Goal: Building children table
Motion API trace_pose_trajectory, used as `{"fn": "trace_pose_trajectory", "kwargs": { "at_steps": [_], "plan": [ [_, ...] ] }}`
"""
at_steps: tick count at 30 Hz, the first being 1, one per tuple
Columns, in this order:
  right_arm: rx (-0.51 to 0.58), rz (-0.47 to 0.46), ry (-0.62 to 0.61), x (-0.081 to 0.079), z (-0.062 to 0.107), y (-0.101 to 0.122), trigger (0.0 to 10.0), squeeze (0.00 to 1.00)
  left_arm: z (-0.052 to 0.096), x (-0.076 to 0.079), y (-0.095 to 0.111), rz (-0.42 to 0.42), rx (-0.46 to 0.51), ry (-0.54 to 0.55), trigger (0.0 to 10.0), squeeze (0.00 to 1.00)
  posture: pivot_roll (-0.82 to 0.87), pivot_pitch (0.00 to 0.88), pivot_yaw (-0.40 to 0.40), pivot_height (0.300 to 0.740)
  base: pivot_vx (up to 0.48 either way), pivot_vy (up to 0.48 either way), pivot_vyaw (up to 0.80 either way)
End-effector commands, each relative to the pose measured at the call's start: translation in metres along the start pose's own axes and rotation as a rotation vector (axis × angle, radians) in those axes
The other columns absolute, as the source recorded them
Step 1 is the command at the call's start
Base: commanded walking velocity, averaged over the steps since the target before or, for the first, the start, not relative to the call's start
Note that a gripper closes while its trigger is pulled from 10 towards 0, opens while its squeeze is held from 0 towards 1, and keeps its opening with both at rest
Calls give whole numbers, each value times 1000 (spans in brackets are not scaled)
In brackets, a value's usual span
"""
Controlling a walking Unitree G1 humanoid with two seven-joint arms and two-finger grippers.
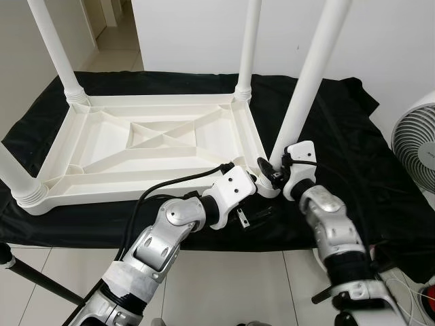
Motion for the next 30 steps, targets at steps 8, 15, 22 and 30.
{"fn": "trace_pose_trajectory", "kwargs": {
  "at_steps": [8,15,22,30],
  "plan": [
    [70,-96,-395,-6,24,2,10000,0,-2,3,-3,17,-12,-21,10000,0,-150,59,31,740,0,0,0],
    [63,-154,-379,-6,25,3,10000,0,0,6,-5,13,-20,-34,10000,0,-148,58,34,740,0,0,0],
    [71,-174,-327,-11,23,7,10000,1000,3,5,-7,11,-27,-32,10000,0,-139,59,29,740,0,0,0],
    [33,-89,6,-22,15,5,10000,0,3,6,-7,16,-28,-16,10000,0,-125,51,10,740,0,0,0]
  ]
}}
Point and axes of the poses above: a point about 5 cm out from each wrist's last joint towards the gripper, its own z axis pointing back from the gripper into the wrist, its own y axis along the axis of the wrist's last joint, x = y × z, the point moved 3 cm from there along -z, pointing out of the wrist towards the gripper, and after that the axes turned 1 degree about -z, right-handed, at the moved point
